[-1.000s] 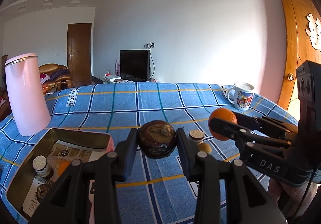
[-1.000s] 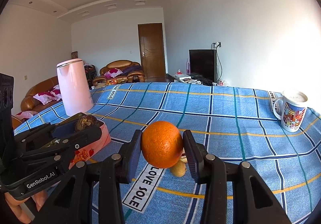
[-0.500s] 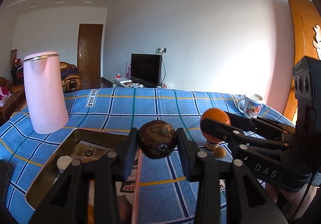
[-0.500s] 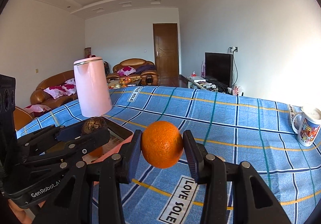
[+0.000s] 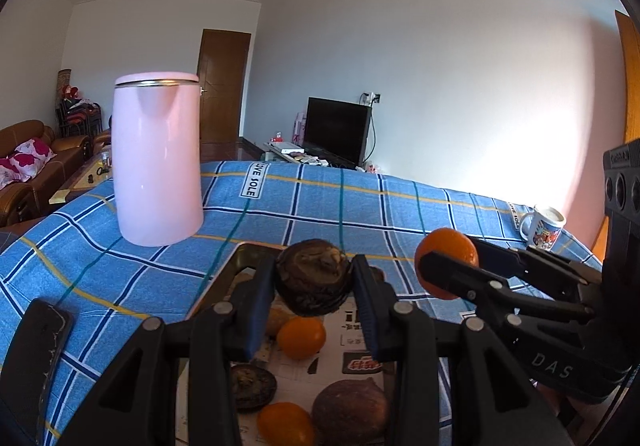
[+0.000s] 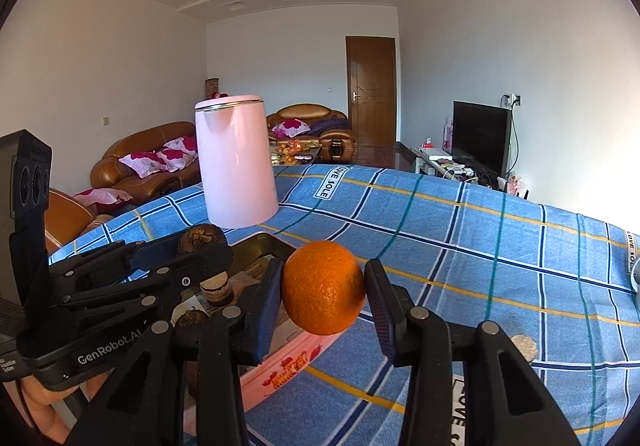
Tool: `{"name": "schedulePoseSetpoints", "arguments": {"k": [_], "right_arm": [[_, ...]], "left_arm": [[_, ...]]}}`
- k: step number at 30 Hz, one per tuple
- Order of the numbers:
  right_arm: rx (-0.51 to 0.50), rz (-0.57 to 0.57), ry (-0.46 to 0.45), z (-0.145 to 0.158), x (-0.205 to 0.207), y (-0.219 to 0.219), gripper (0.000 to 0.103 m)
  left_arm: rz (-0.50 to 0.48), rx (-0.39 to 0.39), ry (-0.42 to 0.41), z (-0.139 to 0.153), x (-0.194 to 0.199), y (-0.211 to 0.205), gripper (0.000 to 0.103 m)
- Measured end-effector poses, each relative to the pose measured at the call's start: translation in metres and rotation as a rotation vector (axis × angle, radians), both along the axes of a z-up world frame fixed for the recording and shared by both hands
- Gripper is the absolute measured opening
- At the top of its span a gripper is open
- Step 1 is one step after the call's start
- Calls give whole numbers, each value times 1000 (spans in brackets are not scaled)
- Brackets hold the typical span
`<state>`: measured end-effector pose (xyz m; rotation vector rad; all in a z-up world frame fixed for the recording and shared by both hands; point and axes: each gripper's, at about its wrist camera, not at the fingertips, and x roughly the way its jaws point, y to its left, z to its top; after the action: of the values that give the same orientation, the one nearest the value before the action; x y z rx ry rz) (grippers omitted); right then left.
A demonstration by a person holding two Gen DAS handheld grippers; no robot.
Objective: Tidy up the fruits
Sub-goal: 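Open the left tool to drop the brown cake while the right tool releases the orange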
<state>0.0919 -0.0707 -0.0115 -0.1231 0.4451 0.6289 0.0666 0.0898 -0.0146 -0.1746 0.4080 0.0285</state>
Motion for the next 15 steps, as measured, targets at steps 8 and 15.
{"name": "schedulePoseSetpoints", "arguments": {"k": [8, 15], "right_arm": [[-47, 56, 65, -15, 9, 37, 44], [-97, 66, 137, -33, 19, 54, 44]], "left_arm": [[36, -10, 74, -16, 4, 19, 40], [63, -32, 105, -24, 6, 35, 40]]}}
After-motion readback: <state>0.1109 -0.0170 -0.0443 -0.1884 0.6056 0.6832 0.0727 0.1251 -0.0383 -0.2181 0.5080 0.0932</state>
